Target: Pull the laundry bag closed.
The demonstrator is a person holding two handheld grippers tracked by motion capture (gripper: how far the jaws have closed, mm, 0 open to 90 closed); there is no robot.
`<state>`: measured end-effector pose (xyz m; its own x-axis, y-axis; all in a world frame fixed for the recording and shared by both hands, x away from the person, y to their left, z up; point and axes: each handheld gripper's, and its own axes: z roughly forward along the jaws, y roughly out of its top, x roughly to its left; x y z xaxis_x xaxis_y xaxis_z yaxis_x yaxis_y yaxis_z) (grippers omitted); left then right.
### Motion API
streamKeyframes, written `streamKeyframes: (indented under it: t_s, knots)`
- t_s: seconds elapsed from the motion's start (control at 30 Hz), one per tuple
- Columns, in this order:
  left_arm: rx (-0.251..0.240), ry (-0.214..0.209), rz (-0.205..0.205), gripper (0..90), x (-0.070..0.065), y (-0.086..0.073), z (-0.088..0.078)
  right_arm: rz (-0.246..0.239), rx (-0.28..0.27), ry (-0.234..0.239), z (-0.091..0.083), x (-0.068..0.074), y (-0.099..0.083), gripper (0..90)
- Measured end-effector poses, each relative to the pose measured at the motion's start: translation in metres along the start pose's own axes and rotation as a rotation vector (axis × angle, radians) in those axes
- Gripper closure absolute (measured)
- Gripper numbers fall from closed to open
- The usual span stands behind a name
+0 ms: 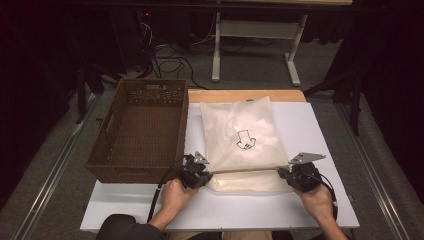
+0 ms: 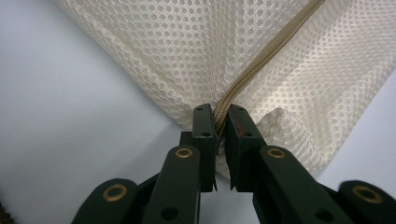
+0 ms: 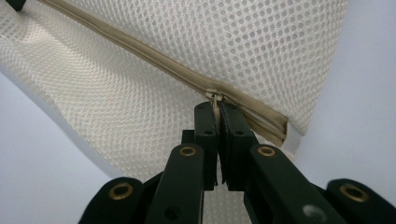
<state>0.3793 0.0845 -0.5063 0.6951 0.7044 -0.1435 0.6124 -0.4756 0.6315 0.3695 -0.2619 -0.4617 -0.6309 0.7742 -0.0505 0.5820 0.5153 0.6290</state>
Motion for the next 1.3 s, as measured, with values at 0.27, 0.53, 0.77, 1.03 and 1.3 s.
streamKeyframes:
  t_s: [0.27, 0.53, 0.77, 1.03, 1.3]
  knots:
    - [0.000, 0.002, 0.000, 82.7, 0.000, 0.000, 0.000, 0.022, -0.005, -0.004, -0.003, -0.003, -0.003, 87.8]
    - [0.002, 0.000, -0.004, 82.7, 0.000, 0.000, 0.000, 0.021, 0.002, -0.008, -0.005, -0.004, -0.004, 87.9]
    - [0.003, 0.001, -0.005, 82.7, 0.000, 0.000, 0.000, 0.036, 0.001, -0.025, -0.009, -0.009, -0.006, 87.9]
    - [0.003, 0.001, -0.005, 82.7, 0.000, 0.000, 0.000, 0.043, 0.003, -0.028, -0.008, -0.013, -0.008, 87.9]
    - [0.008, -0.005, -0.006, 82.7, 0.001, 0.000, 0.000, 0.056, 0.013, -0.028, -0.011, -0.019, -0.009, 87.9]
